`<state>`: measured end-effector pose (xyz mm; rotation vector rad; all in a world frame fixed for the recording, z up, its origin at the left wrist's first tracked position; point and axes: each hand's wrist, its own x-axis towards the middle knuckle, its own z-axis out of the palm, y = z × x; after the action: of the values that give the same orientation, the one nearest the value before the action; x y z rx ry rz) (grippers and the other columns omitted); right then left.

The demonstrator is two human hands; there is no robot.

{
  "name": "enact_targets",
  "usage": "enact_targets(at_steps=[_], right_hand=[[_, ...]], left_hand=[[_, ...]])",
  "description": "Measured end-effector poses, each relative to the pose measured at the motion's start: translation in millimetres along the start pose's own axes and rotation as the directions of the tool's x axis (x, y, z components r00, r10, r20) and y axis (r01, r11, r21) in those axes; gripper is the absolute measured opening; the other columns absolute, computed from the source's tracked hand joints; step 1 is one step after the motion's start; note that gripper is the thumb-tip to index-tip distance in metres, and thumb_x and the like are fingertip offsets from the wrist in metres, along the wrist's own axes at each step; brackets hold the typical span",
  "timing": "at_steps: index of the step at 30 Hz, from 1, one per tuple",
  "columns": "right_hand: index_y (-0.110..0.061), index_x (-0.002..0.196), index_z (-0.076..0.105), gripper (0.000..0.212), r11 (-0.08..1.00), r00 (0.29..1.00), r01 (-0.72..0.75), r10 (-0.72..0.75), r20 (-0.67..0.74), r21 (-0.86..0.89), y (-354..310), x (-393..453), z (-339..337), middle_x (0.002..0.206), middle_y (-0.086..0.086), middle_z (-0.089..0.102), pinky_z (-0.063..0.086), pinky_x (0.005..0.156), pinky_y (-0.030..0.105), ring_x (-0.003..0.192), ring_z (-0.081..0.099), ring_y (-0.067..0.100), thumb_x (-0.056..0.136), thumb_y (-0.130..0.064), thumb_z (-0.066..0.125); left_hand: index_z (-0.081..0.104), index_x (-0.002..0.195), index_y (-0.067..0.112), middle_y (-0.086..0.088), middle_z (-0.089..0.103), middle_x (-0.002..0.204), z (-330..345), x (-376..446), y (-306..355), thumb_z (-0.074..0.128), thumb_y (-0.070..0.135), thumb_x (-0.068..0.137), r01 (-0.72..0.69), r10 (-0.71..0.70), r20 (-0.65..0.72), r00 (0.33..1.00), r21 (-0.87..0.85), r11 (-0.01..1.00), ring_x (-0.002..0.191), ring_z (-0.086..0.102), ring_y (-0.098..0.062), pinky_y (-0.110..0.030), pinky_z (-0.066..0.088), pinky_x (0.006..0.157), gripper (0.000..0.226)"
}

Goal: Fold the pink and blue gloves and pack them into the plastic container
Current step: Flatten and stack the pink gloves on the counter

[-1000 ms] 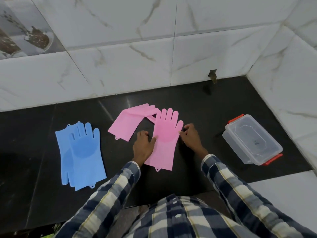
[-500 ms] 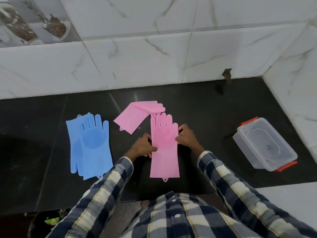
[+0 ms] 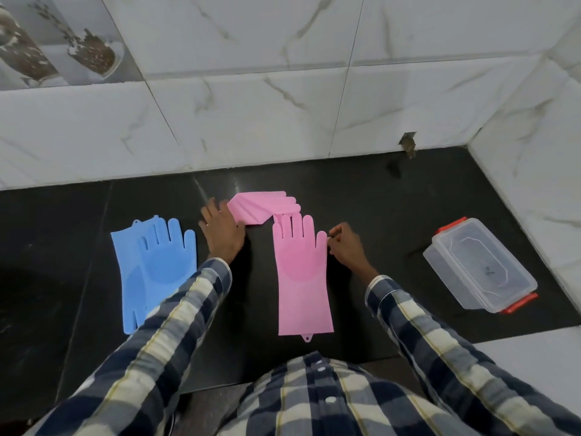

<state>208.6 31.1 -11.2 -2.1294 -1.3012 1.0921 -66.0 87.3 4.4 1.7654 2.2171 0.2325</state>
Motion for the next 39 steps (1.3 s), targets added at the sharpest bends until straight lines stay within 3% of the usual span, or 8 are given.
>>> enact_targets(at_steps=[4, 12, 17, 22, 25, 28, 32, 39], right_hand=[[-0.003, 0.122, 0.06, 0.018, 0.997, 0.997, 0.072, -0.07, -0.034, 0.035, -15.6, -0.1, 4.2, 0.119, 0.016, 0.069, 0.061, 0.1, 0.045, 0.108, 0.071, 0.033, 0.107, -0.012, 0.056], [0.0, 0.118, 0.069, 0.027, 0.977, 0.981, 0.16, -0.173, 0.092, 0.141, -57.1, -3.7, 19.6, 0.112, 0.018, 0.075, 0.062, 0.092, 0.038, 0.104, 0.075, 0.036, 0.111, -0.019, 0.051], [-0.006, 0.141, 0.061, 0.048, 0.864, 0.941, 0.003, -0.173, 0.292, 0.504, -81.4, 0.0, 14.3, 0.135, 0.014, 0.071, 0.055, 0.107, 0.047, 0.125, 0.069, 0.037, 0.111, -0.041, 0.047], [-0.007, 0.144, 0.06, 0.064, 0.421, 0.883, -0.282, -0.238, 0.405, 0.862, -82.6, 6.9, -12.0, 0.139, 0.018, 0.065, 0.041, 0.119, 0.057, 0.127, 0.062, 0.035, 0.107, -0.059, 0.049], [-0.009, 0.125, 0.073, 0.052, 0.323, 0.854, -0.344, -0.284, 0.437, 0.882, -55.5, -0.9, -37.2, 0.111, 0.013, 0.078, 0.061, 0.096, 0.045, 0.102, 0.076, 0.027, 0.105, -0.053, 0.057], [-0.015, 0.134, 0.073, 0.038, 0.365, 0.917, -0.296, -0.15, 0.37, 0.883, -6.7, -5.4, -51.2, 0.142, 0.017, 0.066, 0.046, 0.118, 0.055, 0.12, 0.067, 0.033, 0.106, -0.038, 0.06], [-0.004, 0.145, 0.054, 0.04, 0.561, 0.931, -0.339, 0.087, 0.353, 0.755, 62.4, -15.4, -58.6, 0.15, 0.023, 0.058, 0.042, 0.121, 0.056, 0.133, 0.06, 0.038, 0.106, -0.016, 0.058], [-0.009, 0.156, 0.044, 0.051, 0.789, 0.966, -0.228, 0.111, 0.232, 0.57, 95.6, -18.8, -73.9, 0.151, 0.017, 0.057, 0.046, 0.118, 0.054, 0.14, 0.055, 0.037, 0.106, -0.004, 0.055]], left_hand=[[0.014, 0.171, 0.006, -0.021, 0.02, 0.175, -8.9, 21.4, -7.8, 0.07, 0.041, 0.102, 0.139, -0.122, 0.193, 0.974, -0.077, 0.987, 0.165, 0.018, -0.041, -0.064, 0.024, 0.129, 0.095], [0.065, 0.138, 0.001, -0.02, 0.066, 0.141, -14.1, 35.7, -7.7, 0.061, 0.02, 0.102, 0.265, -0.148, 0.274, 0.95, -0.462, 0.846, 0.135, 0.06, -0.041, -0.055, 0.041, 0.123, 0.04], [0.068, 0.126, -0.004, -0.017, 0.066, 0.127, -44.3, 19.8, 47.4, 0.06, 0.002, 0.1, -0.146, 0.184, -0.003, 0.983, -0.618, 0.772, 0.122, 0.063, -0.033, -0.042, 0.053, 0.109, 0.028], [0.068, 0.135, 0.023, 0.002, 0.051, 0.164, -45.1, -30.8, 115.0, 0.066, 0.025, 0.101, -0.634, 0.684, 0.019, 0.73, -0.355, 0.687, 0.142, 0.058, -0.023, -0.04, 0.053, 0.115, 0.034], [0.07, 0.124, 0.03, 0.008, 0.043, 0.166, -18.7, -67.8, 132.0, 0.069, 0.033, 0.099, -0.682, 0.755, 0.116, 0.645, -0.357, 0.638, 0.127, 0.068, -0.023, -0.033, 0.057, 0.102, 0.025], [0.066, 0.121, 0.039, 0.02, 0.041, 0.165, 17.4, -101.1, 121.3, 0.066, 0.053, 0.096, -0.679, 0.764, 0.126, 0.633, -0.384, 0.626, 0.109, 0.072, -0.011, -0.024, 0.058, 0.095, 0.028], [0.067, 0.12, 0.031, 0.013, 0.066, 0.131, 63.0, -139.2, 103.0, 0.055, 0.043, 0.105, -0.431, 0.579, 0.126, 0.805, -0.546, 0.718, 0.087, 0.07, -0.006, -0.031, 0.061, 0.089, 0.022], [0.054, 0.148, 0.026, 0.003, 0.043, 0.164, 103.0, -164.5, 85.3, 0.052, 0.035, 0.109, -0.454, 0.462, 0.204, 0.863, -0.087, 0.887, 0.152, 0.042, -0.022, -0.042, 0.041, 0.123, 0.04]])
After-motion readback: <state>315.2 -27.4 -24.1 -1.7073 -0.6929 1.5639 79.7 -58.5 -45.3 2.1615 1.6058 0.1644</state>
